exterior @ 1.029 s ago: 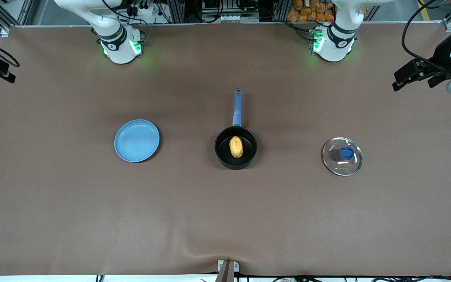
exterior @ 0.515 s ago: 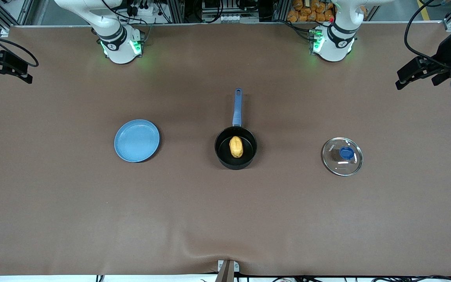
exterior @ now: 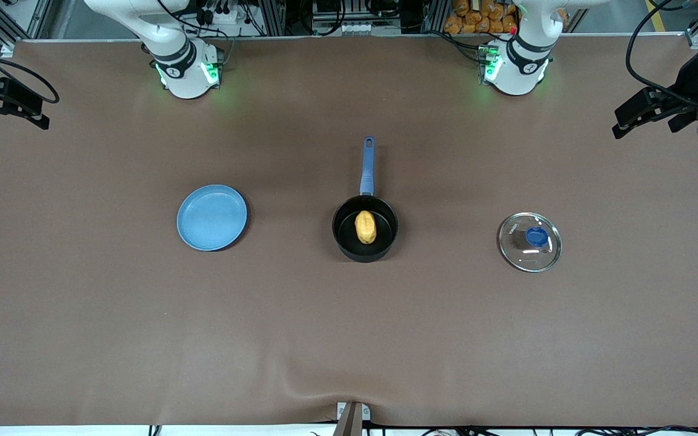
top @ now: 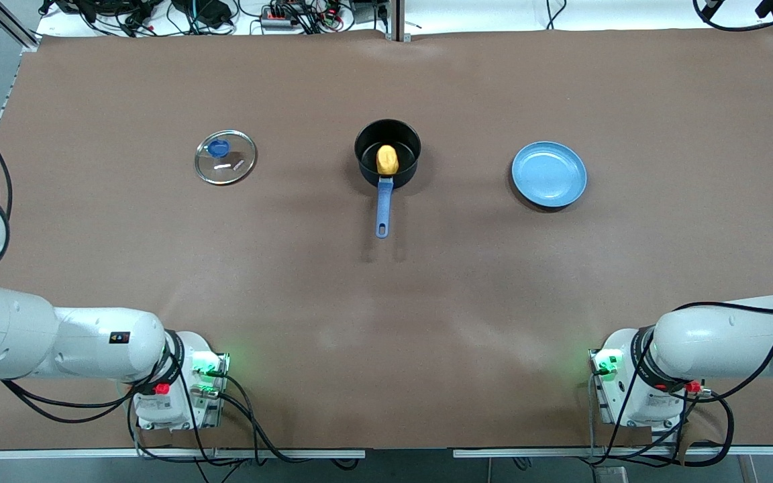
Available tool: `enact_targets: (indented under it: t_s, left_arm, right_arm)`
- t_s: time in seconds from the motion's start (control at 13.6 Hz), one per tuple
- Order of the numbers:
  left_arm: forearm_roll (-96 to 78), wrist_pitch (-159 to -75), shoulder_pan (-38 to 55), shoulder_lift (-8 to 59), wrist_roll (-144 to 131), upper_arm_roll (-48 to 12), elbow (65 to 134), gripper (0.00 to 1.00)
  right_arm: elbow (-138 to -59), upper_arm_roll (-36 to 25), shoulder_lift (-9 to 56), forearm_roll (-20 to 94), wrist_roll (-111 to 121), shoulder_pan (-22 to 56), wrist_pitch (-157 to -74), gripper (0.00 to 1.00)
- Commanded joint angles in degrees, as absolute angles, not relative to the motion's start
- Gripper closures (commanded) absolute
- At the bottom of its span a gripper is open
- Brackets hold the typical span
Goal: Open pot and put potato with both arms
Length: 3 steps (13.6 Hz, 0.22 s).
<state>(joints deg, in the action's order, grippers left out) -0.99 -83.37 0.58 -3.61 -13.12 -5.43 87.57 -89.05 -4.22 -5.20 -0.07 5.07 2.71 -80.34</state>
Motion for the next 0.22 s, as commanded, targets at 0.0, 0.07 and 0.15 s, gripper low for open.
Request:
enact_targets:
  t_s: [0.0, 0.07, 0.15]
  left_arm:
    - [0.26, -83.14, 0.53, -4.48, -12.22, -5.36, 87.19, 0.0]
    - [0.26, -83.14, 0.35, -4.31, -12.22, -5.27, 86.93, 0.0]
    - [0.26, -83.14, 0.35, -4.31, -12.22, -5.36, 86.92, 0.0]
  right_arm:
    - [-88.51, -3.43, -5.45, -1.14, 5.1, 2.02, -80.51, 0.0]
    - [-87.9, -3.43, -5.36, -1.4, 5.45, 2.11, -80.77, 0.0]
    - [-87.8, -3.43, -5.1, -1.49, 5.54, 1.85, -80.86, 0.0]
